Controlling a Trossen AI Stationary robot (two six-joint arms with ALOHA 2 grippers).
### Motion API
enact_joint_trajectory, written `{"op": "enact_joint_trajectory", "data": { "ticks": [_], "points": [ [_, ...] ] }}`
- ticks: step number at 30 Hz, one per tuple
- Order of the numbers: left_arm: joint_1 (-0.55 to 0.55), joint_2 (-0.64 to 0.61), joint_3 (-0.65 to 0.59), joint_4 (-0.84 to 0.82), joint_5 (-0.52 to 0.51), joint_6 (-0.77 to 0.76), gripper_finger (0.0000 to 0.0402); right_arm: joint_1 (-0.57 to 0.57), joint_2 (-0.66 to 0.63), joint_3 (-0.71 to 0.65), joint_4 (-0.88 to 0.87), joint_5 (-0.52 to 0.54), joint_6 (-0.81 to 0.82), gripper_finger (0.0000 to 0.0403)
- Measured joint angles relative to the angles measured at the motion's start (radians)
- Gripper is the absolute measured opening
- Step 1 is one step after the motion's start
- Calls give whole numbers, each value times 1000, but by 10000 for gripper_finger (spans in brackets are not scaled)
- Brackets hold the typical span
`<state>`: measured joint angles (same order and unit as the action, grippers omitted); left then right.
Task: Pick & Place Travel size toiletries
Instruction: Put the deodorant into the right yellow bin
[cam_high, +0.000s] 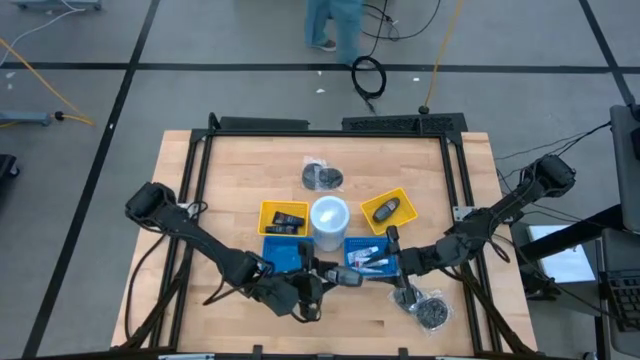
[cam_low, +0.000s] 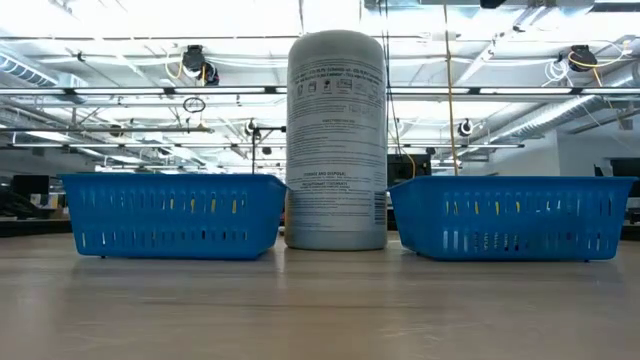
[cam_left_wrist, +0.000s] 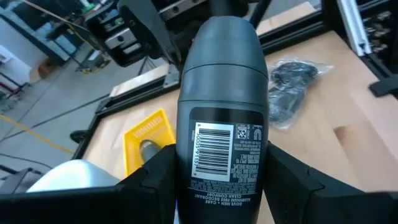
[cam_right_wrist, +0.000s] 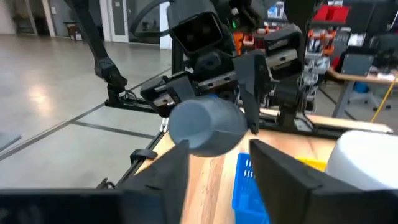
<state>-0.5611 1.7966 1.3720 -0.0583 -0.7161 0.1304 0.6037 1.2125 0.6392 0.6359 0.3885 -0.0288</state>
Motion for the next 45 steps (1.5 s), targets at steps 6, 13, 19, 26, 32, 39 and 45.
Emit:
{"op": "enact_joint_trajectory", "data": {
  "ticks": [6, 13, 19, 26, 32, 39, 45],
  "points": [
    [11, 0, 0, 8, -18, 22, 173, 0, 0, 0, 45, 1, -48, 265],
    [23, 0, 0, 65, -18, 45, 174, 0, 0, 0, 49, 3, -75, 339],
    [45, 0, 0, 156, -9, 52, 174, 0, 0, 0, 92, 57, -144, 345],
    [94, 0, 0, 232, 42, 46, 173, 0, 0, 0, 161, 56, -244, 337],
    [147, 0, 0, 304, 179, 40, 173, -23, 0, 0, 210, 56, -276, 337],
    [184, 0, 0, 330, 230, 30, 173, -54, 1, 0, 272, 52, -305, 322],
    [202, 0, 0, 367, 282, 33, 173, -79, 1, 0, 282, -15, -277, 286]
  ]
}}
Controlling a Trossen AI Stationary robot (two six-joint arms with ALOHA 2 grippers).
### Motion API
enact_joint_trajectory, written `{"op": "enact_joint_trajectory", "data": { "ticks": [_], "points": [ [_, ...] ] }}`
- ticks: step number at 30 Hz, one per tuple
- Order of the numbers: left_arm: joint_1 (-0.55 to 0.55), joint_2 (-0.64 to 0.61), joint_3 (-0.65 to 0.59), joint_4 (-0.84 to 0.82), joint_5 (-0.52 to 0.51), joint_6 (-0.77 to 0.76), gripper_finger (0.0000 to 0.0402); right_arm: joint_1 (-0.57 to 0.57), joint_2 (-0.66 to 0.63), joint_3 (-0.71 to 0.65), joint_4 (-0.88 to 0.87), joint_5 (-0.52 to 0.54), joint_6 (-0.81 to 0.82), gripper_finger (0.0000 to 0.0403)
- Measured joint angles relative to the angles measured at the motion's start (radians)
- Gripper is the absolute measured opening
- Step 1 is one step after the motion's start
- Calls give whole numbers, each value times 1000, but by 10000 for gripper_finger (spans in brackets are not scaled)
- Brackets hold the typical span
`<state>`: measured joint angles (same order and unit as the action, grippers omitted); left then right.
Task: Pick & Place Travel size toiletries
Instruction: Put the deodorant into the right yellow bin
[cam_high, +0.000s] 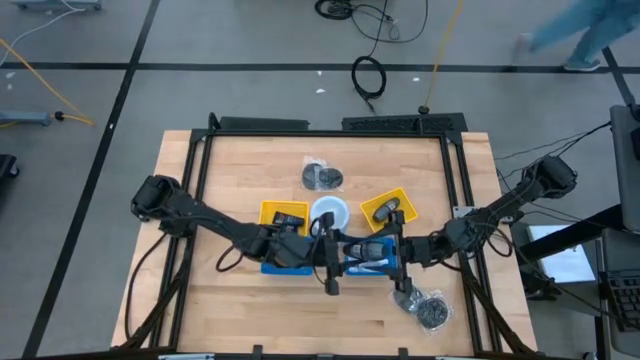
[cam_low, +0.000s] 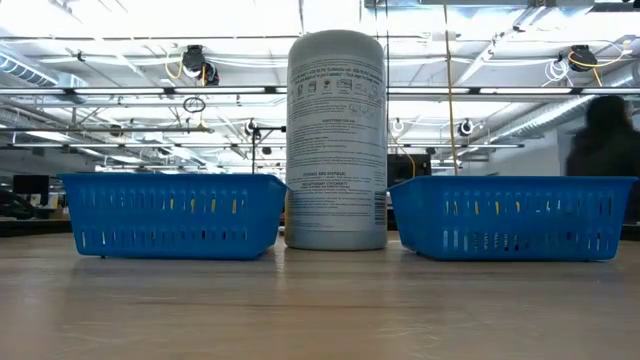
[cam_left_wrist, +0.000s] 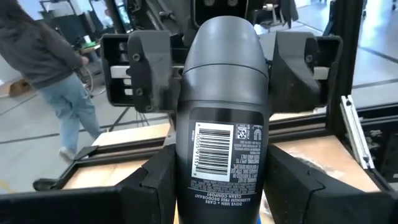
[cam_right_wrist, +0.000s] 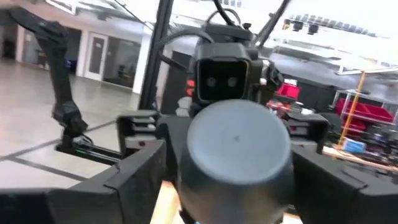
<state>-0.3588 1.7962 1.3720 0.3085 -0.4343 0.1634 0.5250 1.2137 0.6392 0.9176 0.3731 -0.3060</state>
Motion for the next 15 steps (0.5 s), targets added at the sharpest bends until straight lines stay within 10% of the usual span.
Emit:
{"op": "enact_joint_trajectory", "data": {
  "ticks": [7, 15],
  "points": [
    [10, 0, 0, 7, 39, -8, 173, -9, 0, 0, 32, -34, -2, 192],
    [10, 1, 0, 41, 40, -2, 207, -9, -2, 1, 29, -36, 1, 192]
  ]
}}
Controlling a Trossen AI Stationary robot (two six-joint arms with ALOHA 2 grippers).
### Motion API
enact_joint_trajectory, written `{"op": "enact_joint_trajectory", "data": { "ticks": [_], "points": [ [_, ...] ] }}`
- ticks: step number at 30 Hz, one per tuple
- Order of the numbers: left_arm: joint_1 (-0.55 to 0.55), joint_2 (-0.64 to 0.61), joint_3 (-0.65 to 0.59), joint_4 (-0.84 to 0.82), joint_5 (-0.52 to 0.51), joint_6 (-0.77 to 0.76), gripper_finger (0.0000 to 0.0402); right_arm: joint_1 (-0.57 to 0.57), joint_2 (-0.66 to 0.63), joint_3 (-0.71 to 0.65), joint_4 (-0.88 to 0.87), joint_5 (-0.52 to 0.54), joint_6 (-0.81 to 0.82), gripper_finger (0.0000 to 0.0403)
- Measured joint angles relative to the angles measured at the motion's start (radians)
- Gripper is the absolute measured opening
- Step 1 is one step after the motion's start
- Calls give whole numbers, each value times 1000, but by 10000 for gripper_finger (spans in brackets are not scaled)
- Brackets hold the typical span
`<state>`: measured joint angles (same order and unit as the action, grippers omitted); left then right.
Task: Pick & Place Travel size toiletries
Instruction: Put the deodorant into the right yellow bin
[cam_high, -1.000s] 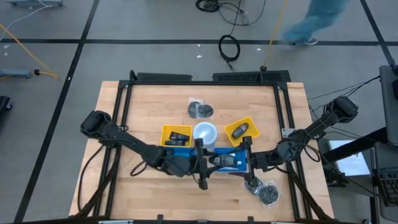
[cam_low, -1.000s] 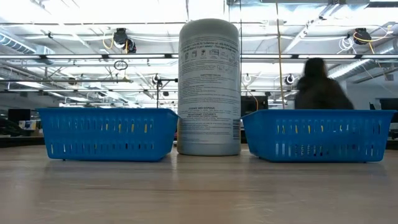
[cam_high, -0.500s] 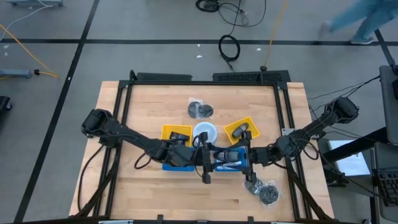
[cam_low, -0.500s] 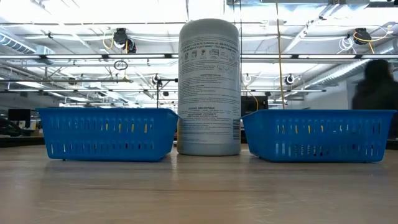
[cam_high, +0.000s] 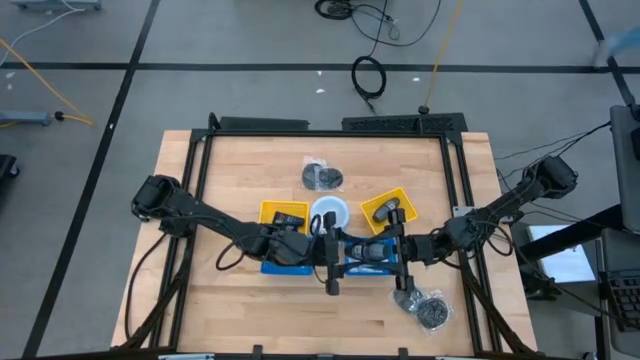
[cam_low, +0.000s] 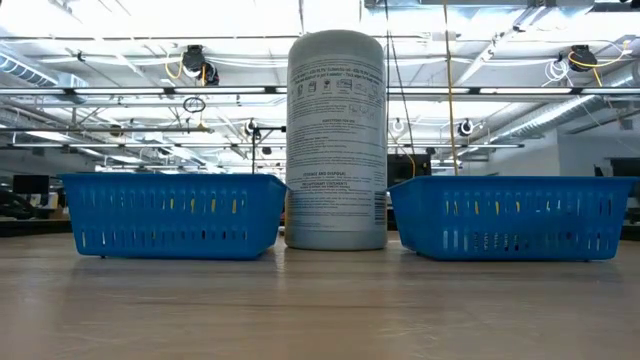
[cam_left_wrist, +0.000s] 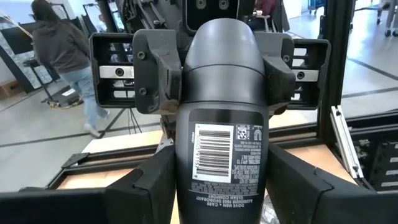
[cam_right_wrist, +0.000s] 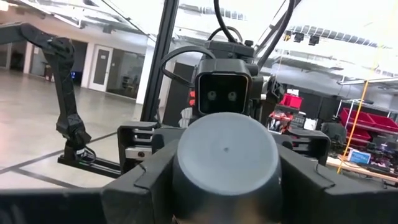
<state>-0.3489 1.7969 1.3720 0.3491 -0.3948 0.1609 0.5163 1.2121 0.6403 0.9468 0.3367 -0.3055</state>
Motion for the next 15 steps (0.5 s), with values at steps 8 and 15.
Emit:
{"op": "enact_joint_trajectory", "data": {
  "ticks": [8, 15],
  "points": [
    [0, 1, 0, 12, 1, 3, 228, 0, 1, 0, -15, 5, -11, 192],
    [-2, 1, 0, 18, -9, 17, 225, 3, -24, -1, -39, 69, -39, 192]
  ]
}}
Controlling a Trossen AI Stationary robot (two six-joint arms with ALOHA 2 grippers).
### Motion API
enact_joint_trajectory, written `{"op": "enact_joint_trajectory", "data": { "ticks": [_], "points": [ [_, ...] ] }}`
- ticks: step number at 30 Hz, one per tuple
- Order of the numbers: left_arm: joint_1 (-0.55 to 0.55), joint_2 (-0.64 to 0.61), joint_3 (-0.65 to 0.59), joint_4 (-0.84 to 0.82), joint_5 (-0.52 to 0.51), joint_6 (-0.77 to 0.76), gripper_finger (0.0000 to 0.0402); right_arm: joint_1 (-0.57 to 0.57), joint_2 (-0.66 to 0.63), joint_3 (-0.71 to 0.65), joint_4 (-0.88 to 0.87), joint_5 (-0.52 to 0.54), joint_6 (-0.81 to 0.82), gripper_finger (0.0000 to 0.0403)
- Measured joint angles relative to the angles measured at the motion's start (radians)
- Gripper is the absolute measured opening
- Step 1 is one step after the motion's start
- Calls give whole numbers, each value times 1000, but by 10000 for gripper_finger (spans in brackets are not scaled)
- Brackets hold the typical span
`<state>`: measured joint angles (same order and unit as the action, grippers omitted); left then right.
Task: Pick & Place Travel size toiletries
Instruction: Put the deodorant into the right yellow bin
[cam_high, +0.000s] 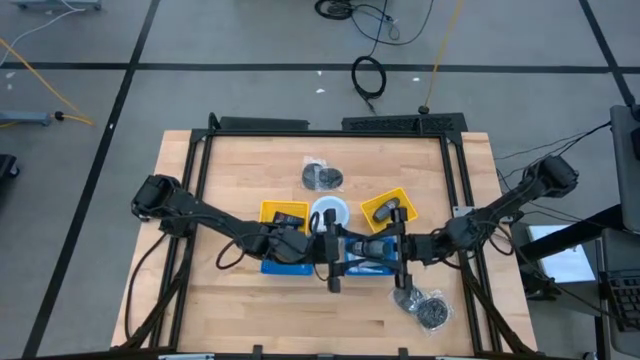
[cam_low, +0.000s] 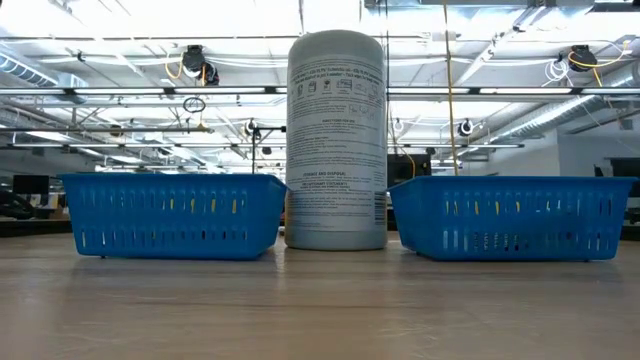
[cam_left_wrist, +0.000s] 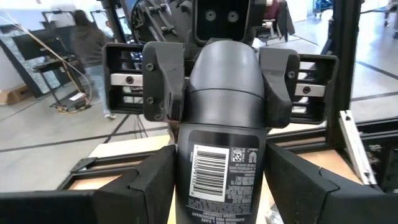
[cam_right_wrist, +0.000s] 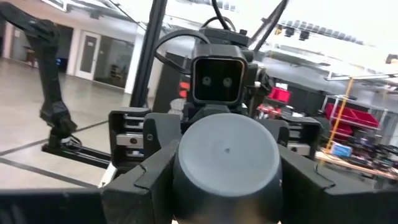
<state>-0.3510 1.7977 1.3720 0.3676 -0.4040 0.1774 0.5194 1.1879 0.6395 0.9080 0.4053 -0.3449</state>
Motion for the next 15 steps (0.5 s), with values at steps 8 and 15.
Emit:
{"op": "enact_joint_trajectory", "data": {
  "ticks": [8, 15],
  "points": [
    [-24, -2, 1, 2, -89, 11, 236, 0, -77, -1, -109, 52, -8, 192],
    [-70, -2, 1, -5, -172, 53, 228, -1, -161, -1, -284, 254, 18, 192]
  ]
}}
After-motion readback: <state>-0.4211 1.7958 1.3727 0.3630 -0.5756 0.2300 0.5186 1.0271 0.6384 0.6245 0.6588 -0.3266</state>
